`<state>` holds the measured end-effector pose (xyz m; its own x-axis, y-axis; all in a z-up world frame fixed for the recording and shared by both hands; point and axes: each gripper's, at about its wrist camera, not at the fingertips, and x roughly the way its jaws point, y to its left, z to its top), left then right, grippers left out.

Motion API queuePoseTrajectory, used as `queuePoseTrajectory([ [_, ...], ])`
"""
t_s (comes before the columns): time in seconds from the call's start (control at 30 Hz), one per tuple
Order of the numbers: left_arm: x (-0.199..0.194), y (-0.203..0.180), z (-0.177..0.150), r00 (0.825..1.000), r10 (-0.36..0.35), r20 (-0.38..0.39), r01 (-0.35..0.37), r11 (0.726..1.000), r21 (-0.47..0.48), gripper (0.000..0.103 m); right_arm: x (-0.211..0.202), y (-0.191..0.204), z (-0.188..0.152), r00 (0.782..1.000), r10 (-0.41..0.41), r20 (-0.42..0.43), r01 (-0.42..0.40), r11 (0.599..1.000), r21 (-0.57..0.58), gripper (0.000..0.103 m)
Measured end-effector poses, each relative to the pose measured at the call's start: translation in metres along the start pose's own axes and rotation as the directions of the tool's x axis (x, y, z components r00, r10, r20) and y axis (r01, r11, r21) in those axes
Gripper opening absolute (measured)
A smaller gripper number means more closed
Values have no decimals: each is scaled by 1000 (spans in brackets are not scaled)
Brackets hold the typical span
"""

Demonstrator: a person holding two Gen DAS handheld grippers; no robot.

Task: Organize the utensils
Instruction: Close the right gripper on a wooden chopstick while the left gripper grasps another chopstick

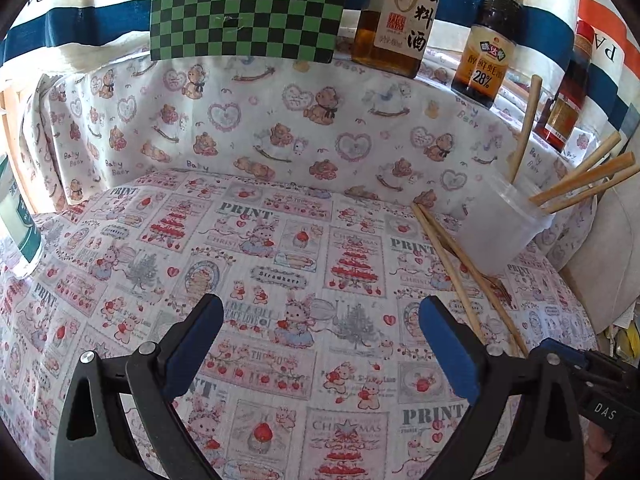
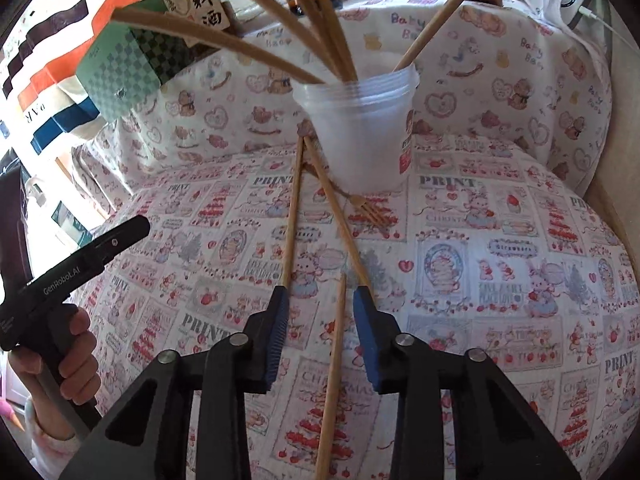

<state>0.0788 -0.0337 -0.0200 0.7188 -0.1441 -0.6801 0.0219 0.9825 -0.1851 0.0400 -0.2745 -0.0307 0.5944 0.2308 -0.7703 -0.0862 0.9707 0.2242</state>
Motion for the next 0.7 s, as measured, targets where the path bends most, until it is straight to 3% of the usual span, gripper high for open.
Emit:
queuePoseTrajectory([
  [0.23,-6,-6,0,1000,6,26,-7,999,31,97,18,13,-8,986,-160,-44,158,986,-51,16],
  [0.53,-11,2,5,997,33,63,-34,999,17,97,21,18,-10,970,-243,-9,241,965,-99,7],
  [0.6,-13,2,5,997,41,71,-43,999,28,97,14,16,-8,968,-251,26,252,964,-84,6],
  [0.7,-12,-3,4,997,47,61,-51,997,54,97,-17,17,-2,973,-176,152,185,981,-53,6],
])
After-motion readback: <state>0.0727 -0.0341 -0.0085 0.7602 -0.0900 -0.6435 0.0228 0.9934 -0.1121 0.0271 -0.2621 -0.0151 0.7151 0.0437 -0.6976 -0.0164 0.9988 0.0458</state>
